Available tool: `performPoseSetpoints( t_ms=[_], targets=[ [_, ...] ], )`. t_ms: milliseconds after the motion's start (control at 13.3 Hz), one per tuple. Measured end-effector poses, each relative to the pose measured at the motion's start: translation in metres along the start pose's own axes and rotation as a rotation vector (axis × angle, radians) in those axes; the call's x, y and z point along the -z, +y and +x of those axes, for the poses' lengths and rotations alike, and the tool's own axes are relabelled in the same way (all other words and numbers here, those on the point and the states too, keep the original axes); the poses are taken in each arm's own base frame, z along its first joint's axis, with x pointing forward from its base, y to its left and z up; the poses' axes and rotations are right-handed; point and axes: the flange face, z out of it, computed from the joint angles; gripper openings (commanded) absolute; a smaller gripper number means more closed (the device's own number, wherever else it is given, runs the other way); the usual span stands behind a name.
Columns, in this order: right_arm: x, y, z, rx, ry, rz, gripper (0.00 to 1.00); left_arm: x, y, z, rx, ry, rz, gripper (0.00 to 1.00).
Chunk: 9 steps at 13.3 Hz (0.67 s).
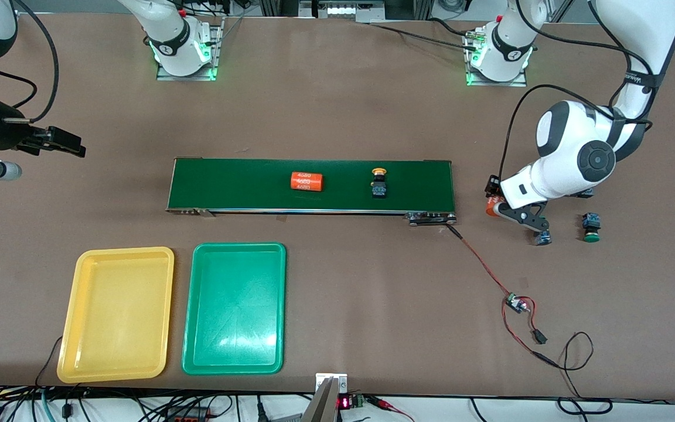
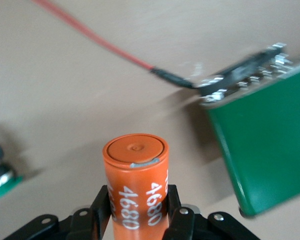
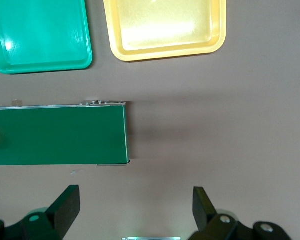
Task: Sort buttons by color to trays
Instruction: 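Set the orange cylinder on the green belt and open the left gripper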
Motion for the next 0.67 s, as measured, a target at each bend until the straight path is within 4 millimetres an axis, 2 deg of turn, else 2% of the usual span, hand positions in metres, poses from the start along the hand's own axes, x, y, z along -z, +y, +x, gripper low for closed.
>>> performPoseSetpoints(
  t_ms=[375, 524, 674],
  targets=[
    [0.0, 0.0, 0.0, 0.0, 0.0, 0.0, 1.0, -0.017, 0.101, 0.021, -0.331, -0.046, 0.01, 0.0],
    [0.0, 0.0, 0.0, 0.0, 0.0, 0.0, 1.0, -0.026, 0.123, 0.023, -0.44, -0.062, 0.006, 0.0],
    [0.0, 0.0, 0.0, 0.0, 0.001, 0.0, 1.0, -0.034, 0.13, 0.024, -0.596, -0.073, -0.005, 0.0]
  ],
)
